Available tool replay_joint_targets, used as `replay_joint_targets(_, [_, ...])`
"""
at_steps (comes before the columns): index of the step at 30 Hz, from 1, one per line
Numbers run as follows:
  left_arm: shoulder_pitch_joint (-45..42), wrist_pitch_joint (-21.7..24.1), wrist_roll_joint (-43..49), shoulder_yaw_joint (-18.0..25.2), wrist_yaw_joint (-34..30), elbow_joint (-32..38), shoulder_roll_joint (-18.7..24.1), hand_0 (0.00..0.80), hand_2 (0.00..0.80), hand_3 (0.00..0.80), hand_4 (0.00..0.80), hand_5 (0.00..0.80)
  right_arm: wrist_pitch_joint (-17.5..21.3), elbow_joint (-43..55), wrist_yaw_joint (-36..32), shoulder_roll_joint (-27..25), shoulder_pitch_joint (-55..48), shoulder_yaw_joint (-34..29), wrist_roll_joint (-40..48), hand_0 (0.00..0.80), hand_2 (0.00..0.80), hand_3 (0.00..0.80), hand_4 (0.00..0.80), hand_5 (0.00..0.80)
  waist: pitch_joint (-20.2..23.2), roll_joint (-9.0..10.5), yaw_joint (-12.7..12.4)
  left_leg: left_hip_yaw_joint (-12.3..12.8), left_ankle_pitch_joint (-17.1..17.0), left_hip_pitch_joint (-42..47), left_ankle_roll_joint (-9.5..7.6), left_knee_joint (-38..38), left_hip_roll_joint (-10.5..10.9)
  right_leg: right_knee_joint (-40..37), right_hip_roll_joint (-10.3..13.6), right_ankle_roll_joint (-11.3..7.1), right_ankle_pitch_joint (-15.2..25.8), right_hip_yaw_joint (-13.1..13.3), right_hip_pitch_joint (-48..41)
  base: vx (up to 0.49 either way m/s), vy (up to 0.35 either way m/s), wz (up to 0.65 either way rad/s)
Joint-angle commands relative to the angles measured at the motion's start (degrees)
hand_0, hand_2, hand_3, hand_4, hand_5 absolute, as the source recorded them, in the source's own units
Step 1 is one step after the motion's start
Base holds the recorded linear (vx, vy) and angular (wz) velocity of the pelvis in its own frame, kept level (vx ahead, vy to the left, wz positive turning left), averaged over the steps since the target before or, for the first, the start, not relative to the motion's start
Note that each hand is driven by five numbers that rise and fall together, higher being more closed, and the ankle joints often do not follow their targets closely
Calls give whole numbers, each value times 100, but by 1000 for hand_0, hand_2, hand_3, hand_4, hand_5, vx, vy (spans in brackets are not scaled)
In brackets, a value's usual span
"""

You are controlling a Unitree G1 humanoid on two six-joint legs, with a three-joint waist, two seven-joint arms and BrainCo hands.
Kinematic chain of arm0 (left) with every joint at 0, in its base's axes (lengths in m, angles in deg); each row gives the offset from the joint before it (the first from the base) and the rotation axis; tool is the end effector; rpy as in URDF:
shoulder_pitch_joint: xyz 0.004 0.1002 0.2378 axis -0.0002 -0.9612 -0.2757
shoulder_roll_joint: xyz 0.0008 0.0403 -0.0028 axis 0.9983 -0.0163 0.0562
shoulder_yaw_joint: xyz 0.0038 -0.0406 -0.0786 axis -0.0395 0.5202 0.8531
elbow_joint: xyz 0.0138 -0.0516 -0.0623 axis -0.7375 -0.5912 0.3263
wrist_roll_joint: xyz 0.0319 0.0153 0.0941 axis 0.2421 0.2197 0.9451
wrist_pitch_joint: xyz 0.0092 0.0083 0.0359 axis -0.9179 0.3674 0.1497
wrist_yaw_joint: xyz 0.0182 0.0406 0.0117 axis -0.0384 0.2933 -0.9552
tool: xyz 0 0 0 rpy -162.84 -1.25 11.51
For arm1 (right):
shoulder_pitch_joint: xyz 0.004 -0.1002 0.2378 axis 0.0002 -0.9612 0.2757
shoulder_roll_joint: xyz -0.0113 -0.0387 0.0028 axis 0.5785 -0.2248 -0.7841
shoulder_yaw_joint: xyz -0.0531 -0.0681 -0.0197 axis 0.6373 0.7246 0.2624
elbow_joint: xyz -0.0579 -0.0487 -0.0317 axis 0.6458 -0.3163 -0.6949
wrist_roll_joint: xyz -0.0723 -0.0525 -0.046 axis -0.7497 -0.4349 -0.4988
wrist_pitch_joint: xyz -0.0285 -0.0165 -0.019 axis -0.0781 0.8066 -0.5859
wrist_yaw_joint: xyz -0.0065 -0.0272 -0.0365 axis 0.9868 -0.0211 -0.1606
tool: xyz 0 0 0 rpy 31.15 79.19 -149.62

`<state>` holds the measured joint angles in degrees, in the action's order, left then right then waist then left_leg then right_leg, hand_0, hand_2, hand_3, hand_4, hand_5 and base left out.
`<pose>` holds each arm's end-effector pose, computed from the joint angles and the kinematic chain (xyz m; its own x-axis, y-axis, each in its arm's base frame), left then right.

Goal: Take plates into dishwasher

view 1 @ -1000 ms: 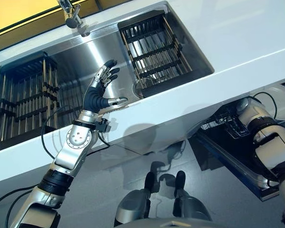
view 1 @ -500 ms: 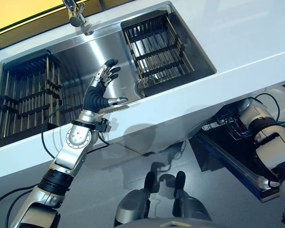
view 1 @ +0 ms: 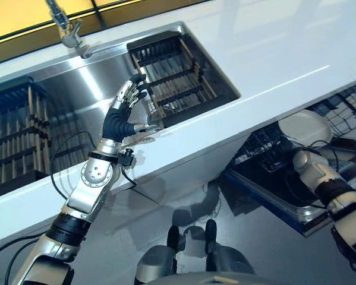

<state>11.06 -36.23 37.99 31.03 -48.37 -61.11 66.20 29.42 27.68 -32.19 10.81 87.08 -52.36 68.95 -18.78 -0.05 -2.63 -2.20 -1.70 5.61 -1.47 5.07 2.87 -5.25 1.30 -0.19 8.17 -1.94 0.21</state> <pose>0.2307 0.1836 0.1447 0.8109 -0.2537 0.5274 0.1627 0.9634 0.2133 0.2772 -0.2723 0.0882 0.9140 -0.2131 -0.3452 -0.2604 0.3445 -0.9020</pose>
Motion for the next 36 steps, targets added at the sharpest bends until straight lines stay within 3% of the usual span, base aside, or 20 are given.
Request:
replay_joint_targets(1, [-75, 398, 45, 242, -21, 223, -94, 0, 0, 0, 0, 0, 10, 322, 180, -521, -92, -98, -295, 800, 800, 800, 800, 800, 284, -56, 130, -212, 232, -103, -292, -7, 212, 714, -229, -12, -843, -4, -229, -10, 20, -21])
replay_joint_targets(7, [-127, 403, 79, 338, -68, 239, -118, 0, 0, 0, 0, 0, -20, 376, 218, -513, -411, -335, -363, 800, 800, 800, 800, 800, 267, -35, 189, -149, 262, -61, -291, -7, 187, 722, -238, -29, -858, 28, -253, -2, -1, -11])
replay_joint_targets(11, [-95, 350, -8, 364, -173, 258, -62, 0, 0, 0, 0, 0, -184, -18, 235, -506, -255, -306, -372, 800, 800, 800, 800, 800, 261, -52, 125, -178, 265, -39, -295, -9, 194, 715, -222, -29, -875, -26, -291, 5, -4, -1])
replay_joint_targets(16, [44, 343, -94, 310, -222, 265, 13, 0, 0, 0, 0, 0, -108, -928, 263, -485, 232, -107, -343, 800, 800, 800, 800, 800, 171, -125, 1, -259, 261, -128, -296, -78, 219, 723, -195, -21, -882, -102, -258, -2, -14, 1])
replay_joint_targets(26, [421, 328, -268, 125, -182, 150, 167, 0, 0, 0, 0, 0, -287, -2534, -625, -310, 1394, 902, -1095, 800, 800, 800, 800, 800, 14, -235, -261, -469, 183, -373, -279, -184, 277, 748, -142, 38, -920, -313, -136, 13, -42, 7])
replay_joint_targets(36, [695, 414, -269, -95, -125, 81, 236, 0, 0, 0, 0, 0, -334, -3163, -1280, 39, 2053, 1769, -1648, 800, 800, 800, 800, 800, -196, -328, -512, -701, 50, -654, -246, -239, 333, 846, -92, 100, -971, -578, 78, 8, -55, 17])
